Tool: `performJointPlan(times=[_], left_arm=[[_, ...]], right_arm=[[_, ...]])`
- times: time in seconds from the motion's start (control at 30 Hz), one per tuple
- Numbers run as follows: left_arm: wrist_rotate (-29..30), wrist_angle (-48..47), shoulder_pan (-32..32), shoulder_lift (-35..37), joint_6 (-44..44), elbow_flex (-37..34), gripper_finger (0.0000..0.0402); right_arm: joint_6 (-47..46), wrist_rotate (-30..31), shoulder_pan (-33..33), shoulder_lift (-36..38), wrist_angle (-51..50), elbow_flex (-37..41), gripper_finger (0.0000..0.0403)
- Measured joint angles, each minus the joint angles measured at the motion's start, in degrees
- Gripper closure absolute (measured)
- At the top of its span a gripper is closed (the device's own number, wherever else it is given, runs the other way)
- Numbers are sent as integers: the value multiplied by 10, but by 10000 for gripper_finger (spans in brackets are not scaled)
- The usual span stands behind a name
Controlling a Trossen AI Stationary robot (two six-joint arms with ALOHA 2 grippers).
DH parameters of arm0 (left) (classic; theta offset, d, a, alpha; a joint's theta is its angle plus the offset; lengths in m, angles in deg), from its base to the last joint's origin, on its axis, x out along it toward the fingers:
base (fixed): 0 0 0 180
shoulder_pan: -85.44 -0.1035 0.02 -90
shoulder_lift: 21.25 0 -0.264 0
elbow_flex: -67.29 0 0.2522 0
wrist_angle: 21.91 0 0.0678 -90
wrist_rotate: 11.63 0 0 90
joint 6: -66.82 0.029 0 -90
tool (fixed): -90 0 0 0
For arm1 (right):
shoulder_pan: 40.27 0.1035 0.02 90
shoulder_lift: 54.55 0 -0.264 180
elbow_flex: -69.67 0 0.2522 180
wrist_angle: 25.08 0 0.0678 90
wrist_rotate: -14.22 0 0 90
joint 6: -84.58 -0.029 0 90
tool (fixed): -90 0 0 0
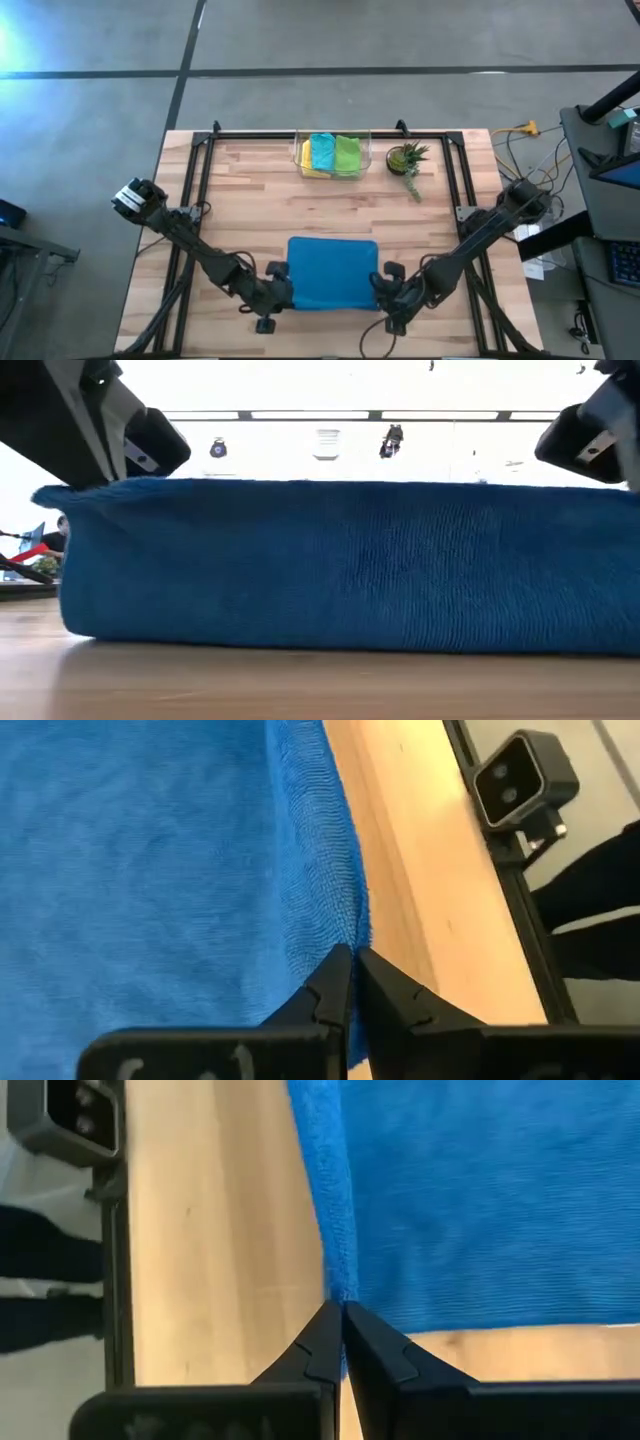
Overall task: Fold microfiber towels
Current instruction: Fold the dark blue microfiber towel
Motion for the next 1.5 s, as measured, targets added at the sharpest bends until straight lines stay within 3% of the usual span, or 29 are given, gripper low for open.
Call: performJointPlan(times=[0.43,0.7,1.5], left_arm=[[137,-27,-15,1,2,-8,402],[149,-83,-40,3,2,-8,402],[171,-110,-142,3,22,-17,401]], right_arm=[[64,-1,-99,97,1,73,394],[133,-59,-172,98,-2,87,394],[180,-66,-259,98,2,127,394]])
